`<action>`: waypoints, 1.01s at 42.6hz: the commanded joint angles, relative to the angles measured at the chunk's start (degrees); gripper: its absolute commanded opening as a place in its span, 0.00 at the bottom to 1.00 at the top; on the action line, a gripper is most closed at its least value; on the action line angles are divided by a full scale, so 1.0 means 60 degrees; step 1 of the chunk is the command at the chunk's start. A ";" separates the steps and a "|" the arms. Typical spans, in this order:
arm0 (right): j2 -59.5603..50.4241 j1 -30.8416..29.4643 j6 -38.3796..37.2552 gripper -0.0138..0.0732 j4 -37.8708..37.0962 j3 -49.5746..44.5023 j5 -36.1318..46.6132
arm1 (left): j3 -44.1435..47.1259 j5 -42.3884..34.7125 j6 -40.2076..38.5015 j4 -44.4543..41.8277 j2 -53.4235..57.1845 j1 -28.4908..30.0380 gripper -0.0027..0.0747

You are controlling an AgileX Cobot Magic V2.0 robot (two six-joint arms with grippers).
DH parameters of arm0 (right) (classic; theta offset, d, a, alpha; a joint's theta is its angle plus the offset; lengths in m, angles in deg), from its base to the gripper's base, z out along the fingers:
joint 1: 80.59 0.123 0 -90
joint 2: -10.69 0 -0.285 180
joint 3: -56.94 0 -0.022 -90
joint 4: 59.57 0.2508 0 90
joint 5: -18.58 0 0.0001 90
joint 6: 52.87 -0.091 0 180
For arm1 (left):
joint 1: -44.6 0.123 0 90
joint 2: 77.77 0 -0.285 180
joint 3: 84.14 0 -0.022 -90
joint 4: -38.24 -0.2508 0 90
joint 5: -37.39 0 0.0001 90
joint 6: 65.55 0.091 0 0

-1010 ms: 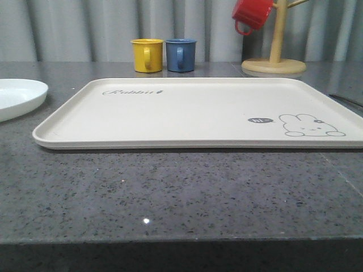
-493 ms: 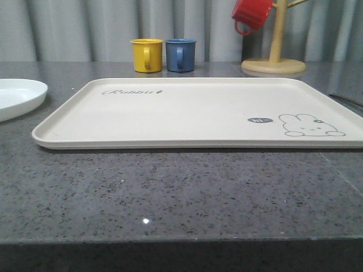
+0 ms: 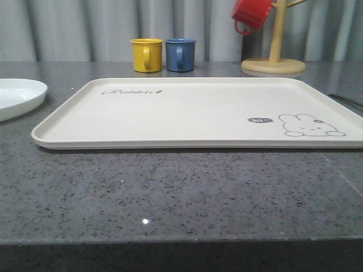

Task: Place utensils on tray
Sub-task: 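Grasp the white plate rim with the left gripper and lift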

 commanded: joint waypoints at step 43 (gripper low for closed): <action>0.0055 0.0000 0.0073 0.77 -0.0050 0.0317 0.0569 | -0.2590 0.1425 0.0109 0.1424 0.0175 -0.1497 0.01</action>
